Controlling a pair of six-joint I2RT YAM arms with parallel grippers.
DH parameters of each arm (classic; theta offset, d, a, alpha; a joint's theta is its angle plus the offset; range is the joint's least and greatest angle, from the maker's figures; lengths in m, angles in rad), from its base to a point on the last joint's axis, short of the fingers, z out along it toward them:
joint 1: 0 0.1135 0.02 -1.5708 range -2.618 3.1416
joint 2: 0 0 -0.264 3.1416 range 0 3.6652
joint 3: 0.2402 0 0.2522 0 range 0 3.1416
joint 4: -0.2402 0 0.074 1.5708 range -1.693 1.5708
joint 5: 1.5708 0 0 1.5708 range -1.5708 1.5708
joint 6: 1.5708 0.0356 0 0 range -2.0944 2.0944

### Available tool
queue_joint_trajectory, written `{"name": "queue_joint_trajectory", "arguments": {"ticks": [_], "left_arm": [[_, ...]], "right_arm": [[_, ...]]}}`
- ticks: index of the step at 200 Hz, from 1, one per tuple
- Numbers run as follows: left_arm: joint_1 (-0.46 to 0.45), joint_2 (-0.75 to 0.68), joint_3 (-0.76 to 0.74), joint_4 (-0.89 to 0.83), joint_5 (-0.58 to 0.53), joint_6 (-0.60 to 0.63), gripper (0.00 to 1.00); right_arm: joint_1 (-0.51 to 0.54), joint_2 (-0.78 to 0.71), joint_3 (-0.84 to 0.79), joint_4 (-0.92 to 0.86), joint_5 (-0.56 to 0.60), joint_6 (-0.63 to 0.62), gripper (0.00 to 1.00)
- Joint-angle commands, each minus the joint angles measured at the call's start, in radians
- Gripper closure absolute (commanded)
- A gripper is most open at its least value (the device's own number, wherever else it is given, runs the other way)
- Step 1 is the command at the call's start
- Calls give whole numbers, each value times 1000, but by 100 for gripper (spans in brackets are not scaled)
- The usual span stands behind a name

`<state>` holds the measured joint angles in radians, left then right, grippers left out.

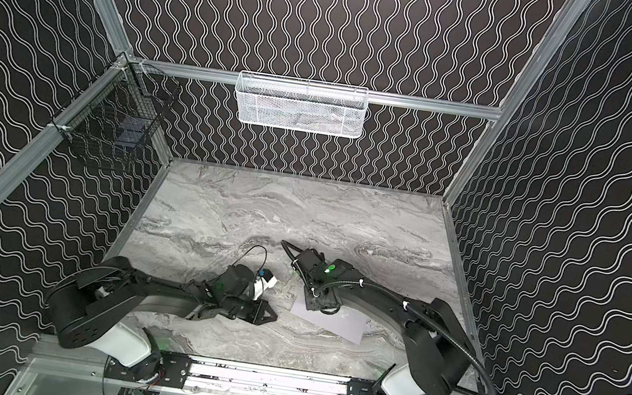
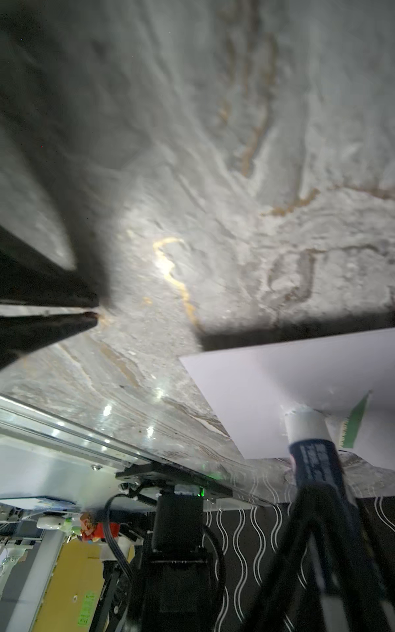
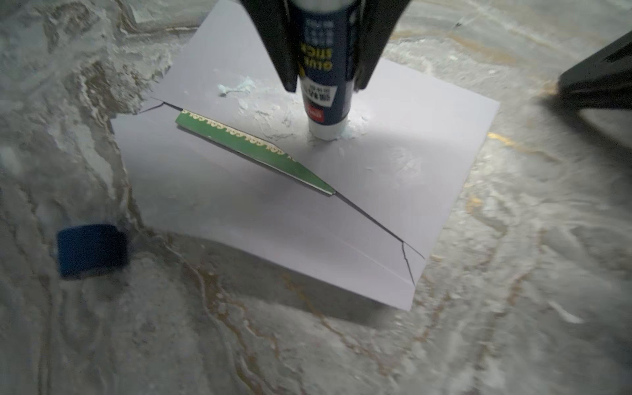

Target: Place the letter into the envelope and seal it

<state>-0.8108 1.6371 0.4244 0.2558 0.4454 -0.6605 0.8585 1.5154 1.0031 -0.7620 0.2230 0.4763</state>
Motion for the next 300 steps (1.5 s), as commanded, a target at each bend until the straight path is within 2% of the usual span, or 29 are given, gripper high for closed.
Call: {"name": "queue_joint_trajectory", "arguments": {"ticks": [1,45,66,171,240,268,300], "left_arm": [[1,-78,11,-218,-83,51,86],[-2,-233,39,-260,-132,52,86],[-1,-255,37,-270,-164,64,85],[-19,-72,99,-172,-142,119,85],[-48,58,44,-178,-154,94,88],[-48,86,4,-150,-159,42,91],[-49,131,21,-165,-162,37,92]], "right_arm": [[2,-28,0,79,-73,-46,100],[60,15,16,117,-88,-61,100],[70,11,-30,178,-129,-45,100],[133,40,-60,294,-156,0,100],[192,104,-22,192,27,18,100],[192,102,-33,177,47,26,100],[168,87,-51,164,62,35,100]]}}
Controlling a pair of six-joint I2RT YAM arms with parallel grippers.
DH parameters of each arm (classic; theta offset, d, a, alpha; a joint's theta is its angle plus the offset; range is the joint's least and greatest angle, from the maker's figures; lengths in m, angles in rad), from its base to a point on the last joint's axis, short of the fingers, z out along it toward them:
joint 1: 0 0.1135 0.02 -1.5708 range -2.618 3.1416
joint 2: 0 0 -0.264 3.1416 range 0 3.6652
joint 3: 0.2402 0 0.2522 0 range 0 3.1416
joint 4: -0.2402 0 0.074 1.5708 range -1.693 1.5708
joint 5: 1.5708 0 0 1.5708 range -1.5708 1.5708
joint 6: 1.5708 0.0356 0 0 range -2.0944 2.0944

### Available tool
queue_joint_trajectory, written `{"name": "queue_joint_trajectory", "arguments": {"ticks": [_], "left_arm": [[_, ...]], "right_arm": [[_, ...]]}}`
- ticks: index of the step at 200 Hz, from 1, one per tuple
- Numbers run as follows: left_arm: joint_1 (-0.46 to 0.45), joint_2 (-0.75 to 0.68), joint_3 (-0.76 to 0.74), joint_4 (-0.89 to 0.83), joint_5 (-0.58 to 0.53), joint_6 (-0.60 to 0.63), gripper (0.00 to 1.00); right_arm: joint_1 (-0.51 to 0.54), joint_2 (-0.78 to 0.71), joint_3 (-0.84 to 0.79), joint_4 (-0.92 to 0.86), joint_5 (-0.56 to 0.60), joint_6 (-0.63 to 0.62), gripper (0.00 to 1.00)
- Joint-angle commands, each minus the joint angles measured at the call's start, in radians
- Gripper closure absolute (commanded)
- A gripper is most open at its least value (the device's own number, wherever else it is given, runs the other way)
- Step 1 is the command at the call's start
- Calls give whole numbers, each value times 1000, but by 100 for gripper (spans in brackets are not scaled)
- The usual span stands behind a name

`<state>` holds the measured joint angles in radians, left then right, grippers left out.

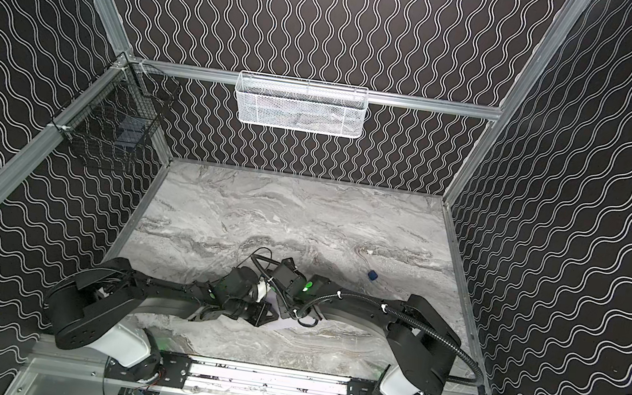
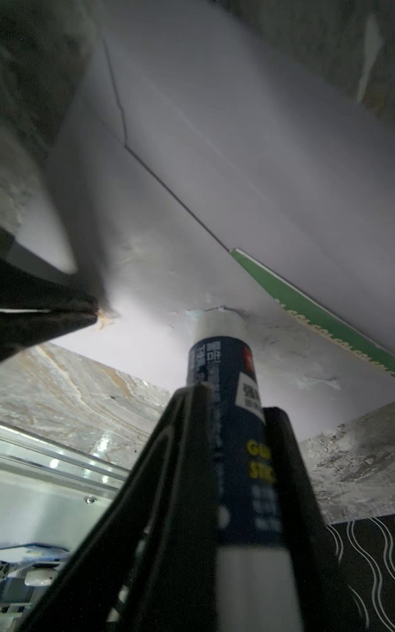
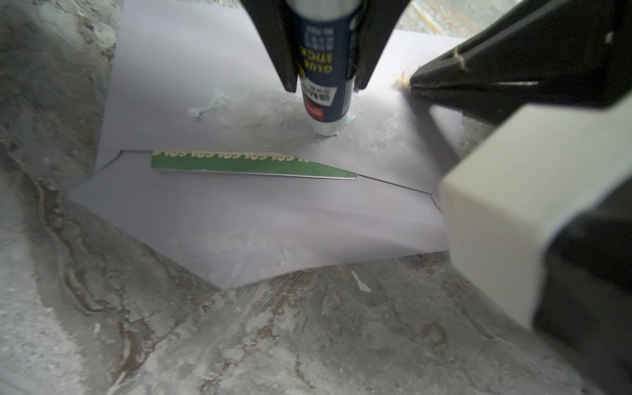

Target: Place the letter into the envelope and seal it

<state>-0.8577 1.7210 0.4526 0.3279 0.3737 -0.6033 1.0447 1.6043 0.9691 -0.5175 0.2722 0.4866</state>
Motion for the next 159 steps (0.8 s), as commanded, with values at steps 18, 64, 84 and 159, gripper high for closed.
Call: {"name": "queue_joint_trajectory", "arguments": {"ticks": [18,64,84,159], "left_arm": [[-2,70,-6,-233,-84,-28,92],[-2,106,-2,-230,-79,-39,92],[-2,113,-5,-225,-75,-44,92],[-2,118,-12,-210,-68,-46,92]], "right_arm": [[-44,-20,-35,-77,7,23,100],[-83,-42,-49,-84,-4,9,100],[-97,-59,-54,-94,8,1,100],[-140,-148,-23,-117,1,-40,100]]}}
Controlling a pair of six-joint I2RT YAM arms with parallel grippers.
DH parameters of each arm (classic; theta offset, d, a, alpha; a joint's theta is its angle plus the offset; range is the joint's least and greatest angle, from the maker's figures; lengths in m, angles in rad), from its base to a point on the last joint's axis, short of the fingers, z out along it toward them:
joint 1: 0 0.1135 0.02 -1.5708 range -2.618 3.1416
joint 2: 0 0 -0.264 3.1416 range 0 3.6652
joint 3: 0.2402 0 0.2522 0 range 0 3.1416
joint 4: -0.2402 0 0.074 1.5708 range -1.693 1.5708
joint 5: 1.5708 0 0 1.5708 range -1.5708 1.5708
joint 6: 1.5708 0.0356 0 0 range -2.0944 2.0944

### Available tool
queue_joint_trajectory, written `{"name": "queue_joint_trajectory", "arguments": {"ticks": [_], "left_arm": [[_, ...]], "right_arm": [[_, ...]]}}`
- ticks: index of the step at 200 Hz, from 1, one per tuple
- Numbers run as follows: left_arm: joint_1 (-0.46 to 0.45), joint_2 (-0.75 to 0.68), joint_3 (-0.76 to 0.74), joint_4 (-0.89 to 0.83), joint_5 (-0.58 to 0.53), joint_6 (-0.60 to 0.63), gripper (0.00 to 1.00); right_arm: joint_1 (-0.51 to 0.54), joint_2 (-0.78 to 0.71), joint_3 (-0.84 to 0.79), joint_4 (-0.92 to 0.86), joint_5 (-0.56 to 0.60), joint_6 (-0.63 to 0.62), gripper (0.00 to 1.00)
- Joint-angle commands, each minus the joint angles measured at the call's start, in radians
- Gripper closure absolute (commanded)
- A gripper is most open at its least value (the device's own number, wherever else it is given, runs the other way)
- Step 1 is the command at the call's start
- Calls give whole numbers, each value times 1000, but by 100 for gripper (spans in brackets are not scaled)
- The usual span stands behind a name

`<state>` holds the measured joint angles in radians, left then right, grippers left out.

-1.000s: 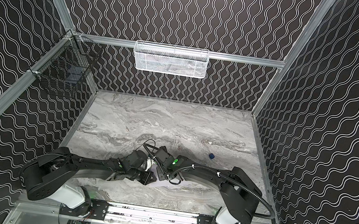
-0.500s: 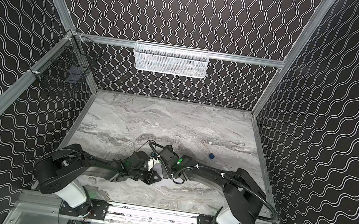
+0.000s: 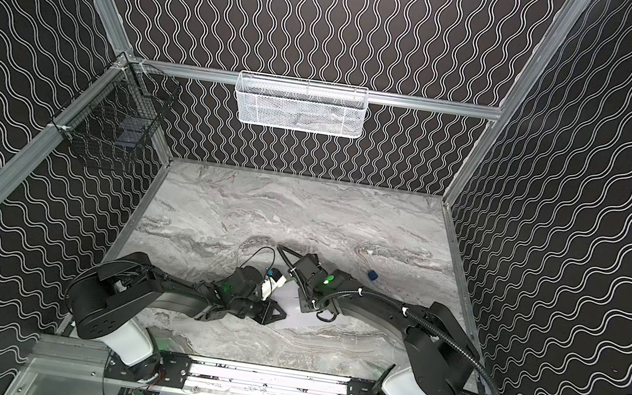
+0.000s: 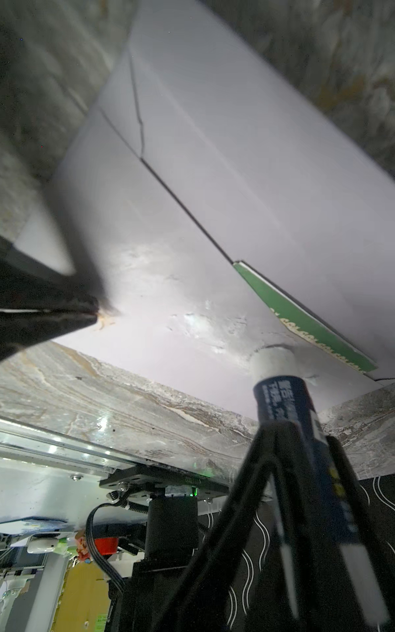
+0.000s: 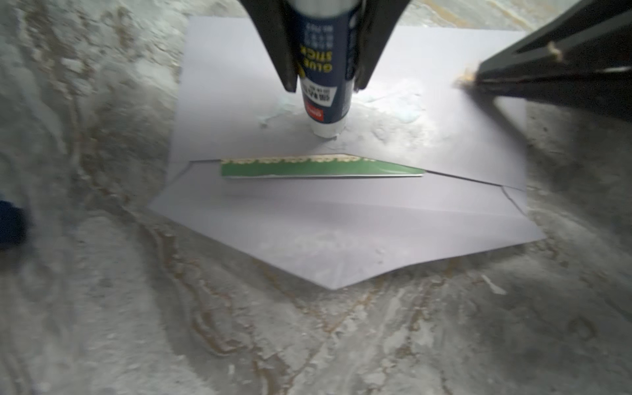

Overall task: Place the letter into the envelope and seal it
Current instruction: 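Rub glue near the envelope edge nearest the left gripper with the right gripper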

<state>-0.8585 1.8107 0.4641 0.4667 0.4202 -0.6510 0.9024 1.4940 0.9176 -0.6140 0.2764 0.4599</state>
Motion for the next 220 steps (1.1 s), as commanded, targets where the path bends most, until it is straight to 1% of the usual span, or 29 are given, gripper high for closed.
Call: {"name": "queue_joint_trajectory", "arguments": {"ticks": [1,14,33,68,92,133,162,192,220], "left_arm": [[-1,27,-24,-349,-115,1,92],[-1,20,-25,-350,-116,1,92],[-1,5,-28,-352,-118,-1,92],[-2,-4,-28,-356,-118,-2,92],[-1,-15,-33,-357,-120,-4,92],[-1,-17,-36,-352,-118,-7,92],[-1,-17,-42,-344,-115,-10,92],[-2,-12,-44,-341,-113,-11,93],[-1,-6,-46,-333,-111,-15,92]], "right_arm": [[3,-41,29,-19,-7,-14,100],[17,-60,42,20,-53,-9,100],[66,-48,58,78,-75,7,100],[125,27,70,162,-75,16,100],[149,82,73,168,-63,17,100],[154,145,63,168,-74,34,100],[153,185,53,125,-27,33,100],[125,169,30,119,-11,21,100],[115,147,11,100,28,14,100]]}}
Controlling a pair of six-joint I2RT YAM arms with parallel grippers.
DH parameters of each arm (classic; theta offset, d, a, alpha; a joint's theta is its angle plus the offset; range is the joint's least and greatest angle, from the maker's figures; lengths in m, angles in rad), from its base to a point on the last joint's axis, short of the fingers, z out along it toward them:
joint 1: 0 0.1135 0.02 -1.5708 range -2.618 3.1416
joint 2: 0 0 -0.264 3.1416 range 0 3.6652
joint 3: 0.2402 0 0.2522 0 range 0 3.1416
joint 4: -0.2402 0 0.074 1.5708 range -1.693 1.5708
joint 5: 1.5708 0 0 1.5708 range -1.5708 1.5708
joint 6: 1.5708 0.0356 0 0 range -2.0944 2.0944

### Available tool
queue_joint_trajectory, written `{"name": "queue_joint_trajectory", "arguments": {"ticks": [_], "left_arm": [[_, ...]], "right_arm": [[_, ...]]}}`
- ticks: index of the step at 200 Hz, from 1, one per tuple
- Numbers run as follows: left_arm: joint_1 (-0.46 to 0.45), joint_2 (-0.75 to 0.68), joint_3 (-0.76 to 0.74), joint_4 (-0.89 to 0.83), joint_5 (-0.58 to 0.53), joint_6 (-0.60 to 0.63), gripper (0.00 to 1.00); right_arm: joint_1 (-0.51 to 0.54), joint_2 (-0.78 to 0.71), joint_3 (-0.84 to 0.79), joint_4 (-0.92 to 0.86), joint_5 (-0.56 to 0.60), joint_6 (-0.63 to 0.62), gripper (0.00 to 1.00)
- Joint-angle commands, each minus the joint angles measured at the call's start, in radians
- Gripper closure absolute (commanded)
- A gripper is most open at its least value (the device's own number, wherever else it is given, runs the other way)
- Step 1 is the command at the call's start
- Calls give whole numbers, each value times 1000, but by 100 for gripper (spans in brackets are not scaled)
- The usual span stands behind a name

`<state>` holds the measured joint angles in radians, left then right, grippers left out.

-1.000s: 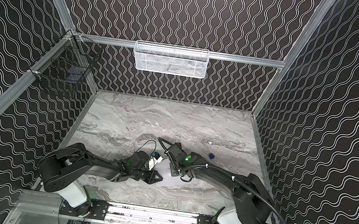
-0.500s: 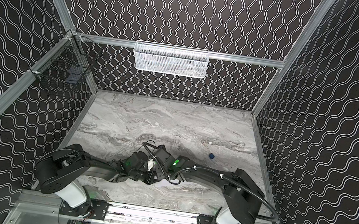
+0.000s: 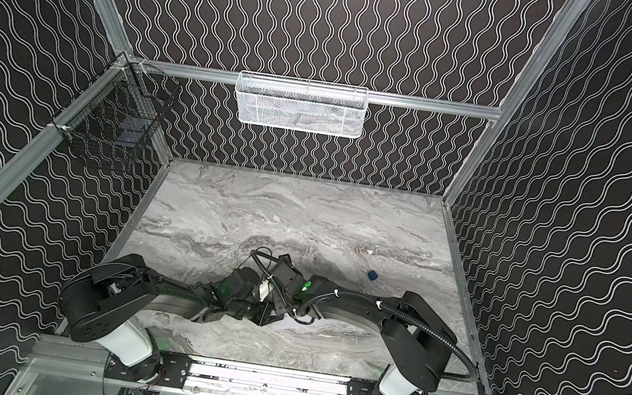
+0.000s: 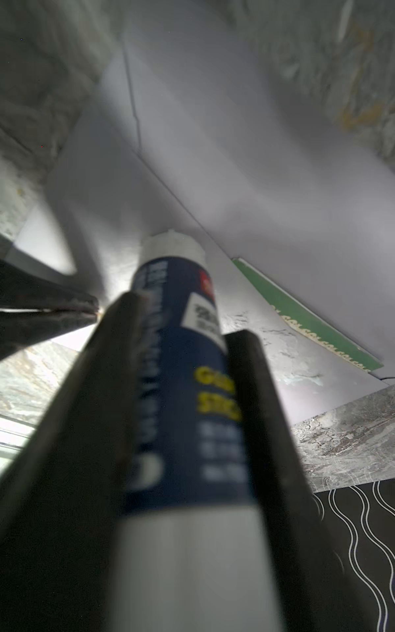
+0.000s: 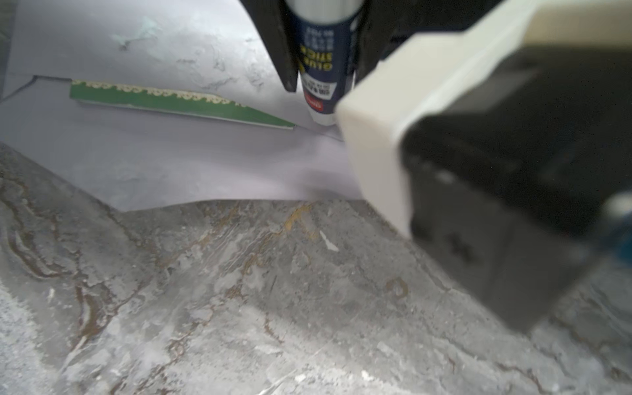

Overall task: Place the letter into the envelope and seal it
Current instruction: 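Rub glue near the envelope edge nearest the left gripper with the right gripper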

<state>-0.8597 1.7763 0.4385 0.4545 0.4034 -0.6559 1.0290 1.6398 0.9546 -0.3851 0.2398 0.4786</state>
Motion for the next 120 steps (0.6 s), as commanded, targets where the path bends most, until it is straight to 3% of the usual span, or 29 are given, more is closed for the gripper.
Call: {"name": "queue_joint_trajectory", "arguments": {"ticks": [1,68,120], "left_arm": [[1,29,-21,-321,-94,-10,92],[0,47,-21,-310,-89,-16,93],[0,41,-20,-319,-94,-17,93]], "right_arm": [[-12,0,-27,-130,66,-5,100],[-37,-57,-32,-202,127,-32,100],[-47,-130,-4,-179,51,-36,100]]}}
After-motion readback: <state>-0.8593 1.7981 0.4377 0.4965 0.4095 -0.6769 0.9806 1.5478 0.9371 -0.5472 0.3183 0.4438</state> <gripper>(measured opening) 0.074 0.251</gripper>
